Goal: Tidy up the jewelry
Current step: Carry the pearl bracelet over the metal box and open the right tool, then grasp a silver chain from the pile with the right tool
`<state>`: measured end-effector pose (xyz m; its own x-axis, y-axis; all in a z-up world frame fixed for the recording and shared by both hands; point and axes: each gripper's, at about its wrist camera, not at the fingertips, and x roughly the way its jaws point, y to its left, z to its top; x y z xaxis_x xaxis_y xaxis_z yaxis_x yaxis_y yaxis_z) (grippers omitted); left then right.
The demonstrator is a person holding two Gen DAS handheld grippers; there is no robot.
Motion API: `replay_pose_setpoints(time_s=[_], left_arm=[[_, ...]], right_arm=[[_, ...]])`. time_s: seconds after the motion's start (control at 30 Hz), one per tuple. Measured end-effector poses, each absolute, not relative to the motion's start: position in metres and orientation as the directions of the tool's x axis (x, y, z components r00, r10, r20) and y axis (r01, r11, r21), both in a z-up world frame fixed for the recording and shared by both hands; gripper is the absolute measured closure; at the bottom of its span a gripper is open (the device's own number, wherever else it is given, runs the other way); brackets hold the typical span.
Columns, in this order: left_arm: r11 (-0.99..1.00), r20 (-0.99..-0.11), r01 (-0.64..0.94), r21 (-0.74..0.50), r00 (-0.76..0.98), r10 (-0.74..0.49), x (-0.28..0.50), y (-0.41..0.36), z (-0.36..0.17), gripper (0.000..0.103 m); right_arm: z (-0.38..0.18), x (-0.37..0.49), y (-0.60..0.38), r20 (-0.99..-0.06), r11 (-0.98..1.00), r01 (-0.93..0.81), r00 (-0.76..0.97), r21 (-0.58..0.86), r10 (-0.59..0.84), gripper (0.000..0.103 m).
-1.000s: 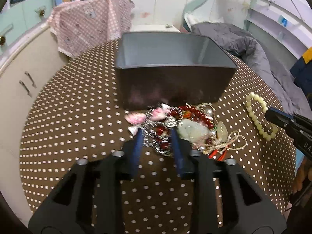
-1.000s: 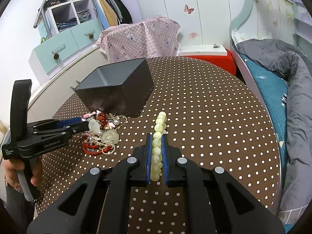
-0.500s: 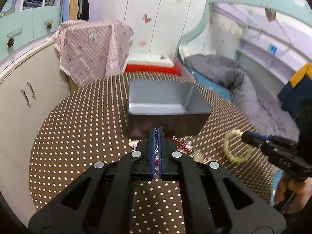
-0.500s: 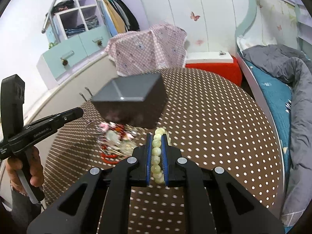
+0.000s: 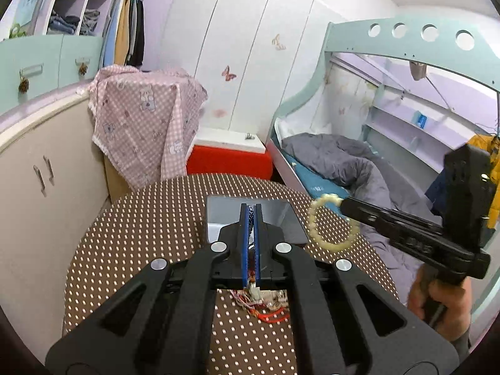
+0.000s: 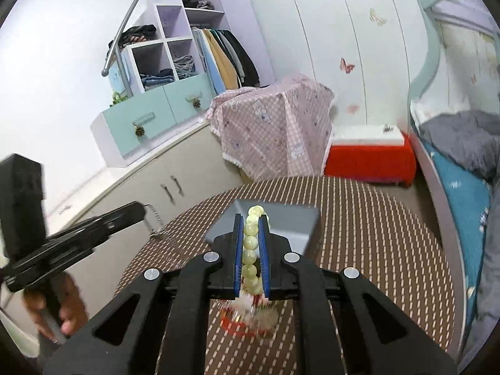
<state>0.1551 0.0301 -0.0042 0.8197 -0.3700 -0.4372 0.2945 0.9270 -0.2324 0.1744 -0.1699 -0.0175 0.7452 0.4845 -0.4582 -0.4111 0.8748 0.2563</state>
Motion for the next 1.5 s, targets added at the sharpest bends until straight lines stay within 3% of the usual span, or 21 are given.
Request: replay_pose_setpoints(time_s=[0.53,0.57,0.63,0.67,0.7,0.83,0.93,0.97,1.0,1.03,1.37,1.5], left_arm=[[0.932,-0.414,0.264,-0.250,0.841,-0.349,0.180,0.044,0.007,0.101],[0.931,-0.413,0.265,-0.252,0.840,-0.352,0.180,0.044,0.007,0.101],[0.928,-0.413,0.272,-0.254,0.837,-0.358,0.179,0.043,0.008,0.101],[0.925,-0.413,0.278,-0.257,0.834,-0.366,0.179,0.042,0.008,0.101],[0.924,-0.411,0.281,-0.258,0.834,-0.368,0.178,0.041,0.009,0.101],[0.918,-0.398,0.299,-0.260,0.833,-0.384,0.173,0.037,0.014,0.101],[0.913,-0.389,0.308,-0.266,0.833,-0.394,0.170,0.036,0.016,0.101],[0.910,-0.384,0.314,-0.272,0.831,-0.402,0.168,0.036,0.018,0.101],[0.907,-0.382,0.318,-0.275,0.830,-0.407,0.167,0.036,0.018,0.101],[0.907,-0.381,0.318,-0.274,0.831,-0.406,0.167,0.036,0.019,0.101],[0.910,-0.417,0.268,-0.315,0.822,-0.387,0.185,0.040,0.006,0.100],[0.906,-0.444,0.273,-0.323,0.802,-0.400,0.194,0.034,-0.002,0.097]], right_arm=[[-0.065,0.226,-0.155,-0.551,0.867,-0.372,0.670,0.331,0.497,0.091],[-0.062,0.221,-0.154,-0.546,0.864,-0.384,0.670,0.326,0.504,0.090],[-0.053,0.206,-0.144,-0.512,0.830,-0.452,0.653,0.327,0.558,0.077],[-0.049,0.199,-0.136,-0.500,0.811,-0.489,0.640,0.320,0.583,0.060],[-0.045,0.192,-0.127,-0.492,0.796,-0.523,0.629,0.305,0.602,0.049],[-0.042,0.181,-0.091,-0.501,0.757,-0.603,0.588,0.252,0.635,0.048],[-0.048,0.191,-0.076,-0.535,0.794,-0.573,0.615,0.201,0.579,0.049],[-0.050,0.196,-0.076,-0.541,0.793,-0.570,0.606,0.216,0.583,0.060],[-0.050,0.200,-0.077,-0.540,0.789,-0.567,0.598,0.236,0.592,0.092],[-0.051,0.203,-0.080,-0.538,0.789,-0.561,0.597,0.249,0.595,0.102],[-0.001,0.210,-0.116,-0.452,0.814,-0.530,0.681,0.236,0.575,0.102],[0.005,0.219,-0.123,-0.469,0.841,-0.504,0.705,0.197,0.533,0.102]])
